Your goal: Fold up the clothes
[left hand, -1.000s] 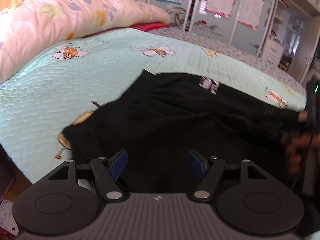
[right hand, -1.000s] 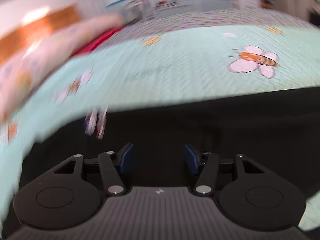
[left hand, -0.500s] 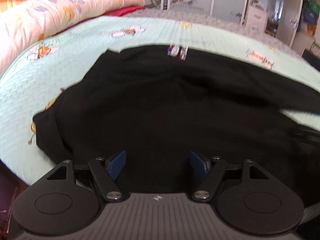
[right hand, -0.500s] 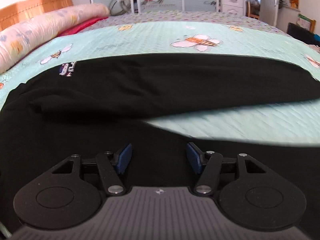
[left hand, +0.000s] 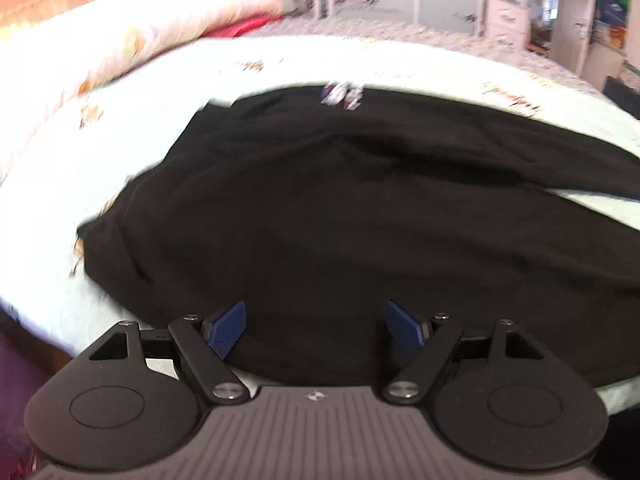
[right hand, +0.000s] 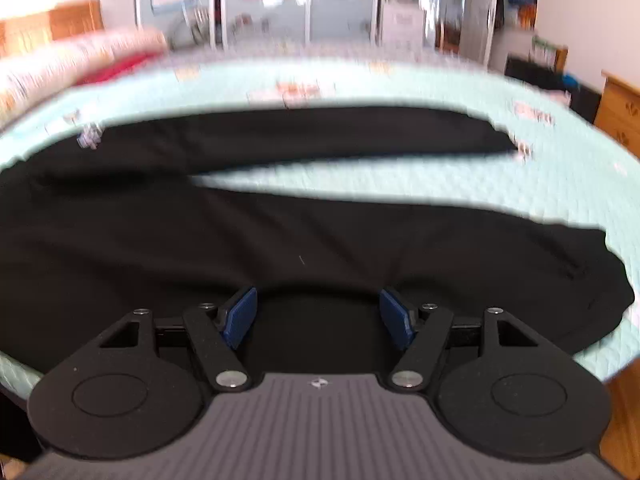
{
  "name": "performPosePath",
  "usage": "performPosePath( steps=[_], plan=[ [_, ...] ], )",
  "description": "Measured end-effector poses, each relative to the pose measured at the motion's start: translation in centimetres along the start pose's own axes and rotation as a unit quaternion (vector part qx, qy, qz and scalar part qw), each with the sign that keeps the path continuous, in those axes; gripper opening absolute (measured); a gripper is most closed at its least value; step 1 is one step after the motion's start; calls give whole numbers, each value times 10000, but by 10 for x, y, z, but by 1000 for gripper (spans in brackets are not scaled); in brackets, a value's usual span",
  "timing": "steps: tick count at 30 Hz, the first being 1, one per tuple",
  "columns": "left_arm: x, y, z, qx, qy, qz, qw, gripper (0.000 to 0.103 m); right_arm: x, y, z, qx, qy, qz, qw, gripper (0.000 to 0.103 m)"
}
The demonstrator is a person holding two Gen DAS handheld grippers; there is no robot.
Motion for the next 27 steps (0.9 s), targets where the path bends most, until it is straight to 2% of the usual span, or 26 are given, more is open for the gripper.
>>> performPosePath(
  steps=[1, 3, 6, 8, 11, 14, 19, 24, 27],
  plan=[
    [3, -2, 6, -110, -1, 73, 9999, 80, 3, -3, -2, 1, -54, 142, 9999, 68],
    [3, -4, 14, -251, -25, 104, 9996, 80, 2, -4, -6, 22, -172, 133, 9998, 68],
    [-8, -1, 16, -274, -188, -132, 9994, 80, -12, 10, -7, -6, -352, -390, 9986, 69],
    [-13, 7, 13, -215, -402, -319, 9985, 80, -9, 8, -3, -52, -366, -314, 9988, 69],
    [-6, 11, 13, -304, -361, -241, 9986, 80, -4, 4, 9, -512, -494, -144, 9974, 70],
    [0, -1, 10, -244, -330, -20, 9992, 80, -5, 0, 18, -881, -659, -24, 9939, 70],
    [1, -47, -9, 209, -318, 349, 9987, 80, -5, -4, 16, -968, -690, 100, 9929, 70],
    [-12, -95, -41, 934, -423, 446, 9937, 80, -11, -6, 16, -947, -652, 12, 9934, 70],
    [-9, -102, -67, 1284, -492, 430, 9896, 80, -11, -9, 17, -1058, -760, 135, 9914, 70]
  ],
)
Point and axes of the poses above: each gripper's, at about its wrist camera, not at the fingertips, and x roughly against the way its jaws point, z to its right, y to its underside, the point moved 7 cm from there along -x, roughly the way its jaws point, and after that the axes turned 11 degrees about x, right-handed, at the moved point
